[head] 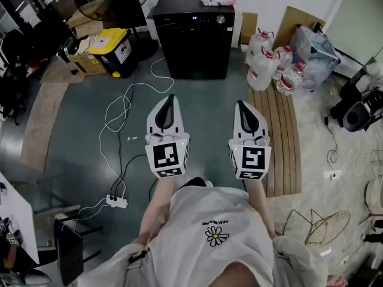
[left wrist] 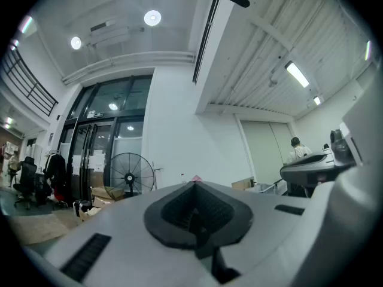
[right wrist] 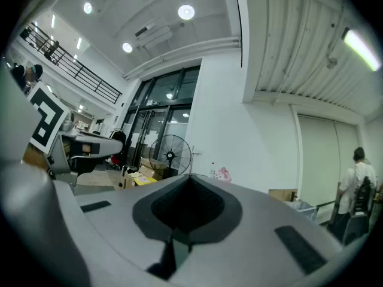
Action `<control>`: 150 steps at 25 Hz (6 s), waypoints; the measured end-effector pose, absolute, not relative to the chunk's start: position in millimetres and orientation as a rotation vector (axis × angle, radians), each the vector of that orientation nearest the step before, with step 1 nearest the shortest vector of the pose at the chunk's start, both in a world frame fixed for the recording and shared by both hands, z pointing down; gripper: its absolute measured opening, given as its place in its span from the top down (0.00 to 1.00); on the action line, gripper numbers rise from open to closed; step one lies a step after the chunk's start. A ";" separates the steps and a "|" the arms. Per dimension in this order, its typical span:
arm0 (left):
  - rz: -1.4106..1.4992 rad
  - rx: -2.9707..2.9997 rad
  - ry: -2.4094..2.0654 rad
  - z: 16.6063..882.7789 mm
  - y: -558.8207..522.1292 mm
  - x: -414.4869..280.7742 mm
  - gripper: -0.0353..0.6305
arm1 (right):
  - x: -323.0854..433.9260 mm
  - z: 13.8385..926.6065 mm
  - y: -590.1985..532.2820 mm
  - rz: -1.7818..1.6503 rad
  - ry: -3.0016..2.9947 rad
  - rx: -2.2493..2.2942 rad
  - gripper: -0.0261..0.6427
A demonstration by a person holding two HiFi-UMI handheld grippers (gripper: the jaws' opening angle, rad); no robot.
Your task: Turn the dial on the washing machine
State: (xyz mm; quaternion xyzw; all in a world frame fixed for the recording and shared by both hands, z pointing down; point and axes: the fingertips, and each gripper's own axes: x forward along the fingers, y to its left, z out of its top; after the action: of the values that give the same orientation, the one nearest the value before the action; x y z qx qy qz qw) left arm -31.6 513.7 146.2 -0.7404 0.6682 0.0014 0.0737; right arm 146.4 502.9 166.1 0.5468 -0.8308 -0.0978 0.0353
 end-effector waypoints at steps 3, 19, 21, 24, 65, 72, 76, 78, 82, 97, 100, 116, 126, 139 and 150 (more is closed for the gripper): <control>0.012 -2.231 2.017 148.2 510.3 -35.4 0.95 | 144.6 166.8 499.1 -0.293 -2.551 1.676 0.96; 0.024 -2.232 2.096 167.2 473.1 -56.2 0.95 | 135.1 182.9 463.1 -0.220 -2.614 1.603 0.96; 0.038 -2.229 2.099 164.9 461.6 -58.7 0.95 | 135.6 181.9 453.8 -0.224 -2.616 1.606 0.96; 0.059 -2.241 2.074 157.7 435.3 -55.1 0.95 | 137.6 181.2 431.9 -0.213 -2.609 1.611 0.96; 0.115 -2.475 1.836 157.2 -84.1 -124.2 0.95 | 30.9 173.4 -67.6 -0.284 -2.424 1.684 0.96; 0.097 -2.422 1.900 155.7 -88.5 -124.4 0.95 | 28.7 175.0 -76.5 -0.258 -2.474 1.638 0.96; 0.097 -2.397 1.933 156.0 -88.6 -127.6 0.95 | 30.0 177.0 -76.3 -0.236 -2.486 1.631 0.96; 0.098 -2.384 1.930 154.7 -90.1 -128.0 0.95 | 32.1 179.3 -78.4 -0.260 -2.498 1.631 0.96; 0.097 -2.367 1.881 155.9 -105.2 -122.5 0.95 | 36.3 181.4 -93.8 -0.279 -2.533 1.634 0.96; 0.060 -2.361 1.956 318.4 -212.3 -116.3 0.95 | 48.1 325.0 -203.2 -0.180 -2.545 1.757 0.96; 0.052 -2.377 1.965 352.4 -218.8 -110.1 0.95 | 47.0 357.2 -210.6 -0.175 -2.548 1.741 0.96; 0.034 -2.416 1.939 389.7 -230.4 -100.1 0.95 | 40.9 404.3 -228.1 -0.121 -2.540 1.702 0.95; 0.025 -2.429 1.922 393.4 -247.0 -90.5 0.95 | 76.8 413.8 -292.2 -0.020 -2.463 1.762 0.57; -0.033 -2.436 1.965 418.5 -260.2 -92.7 0.95 | 98.3 445.4 -335.1 -0.003 -2.370 1.747 0.57; -0.042 -2.437 1.990 428.0 -262.8 -92.3 0.95 | 103.6 447.8 -335.6 0.078 -2.418 1.782 0.57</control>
State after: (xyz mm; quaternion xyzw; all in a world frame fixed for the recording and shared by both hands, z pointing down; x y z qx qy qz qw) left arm -92.3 -262.8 428.0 -0.7744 0.6326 -0.0134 -0.0024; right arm 103.6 -335.6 447.8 0.5918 -0.8028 0.0260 0.0684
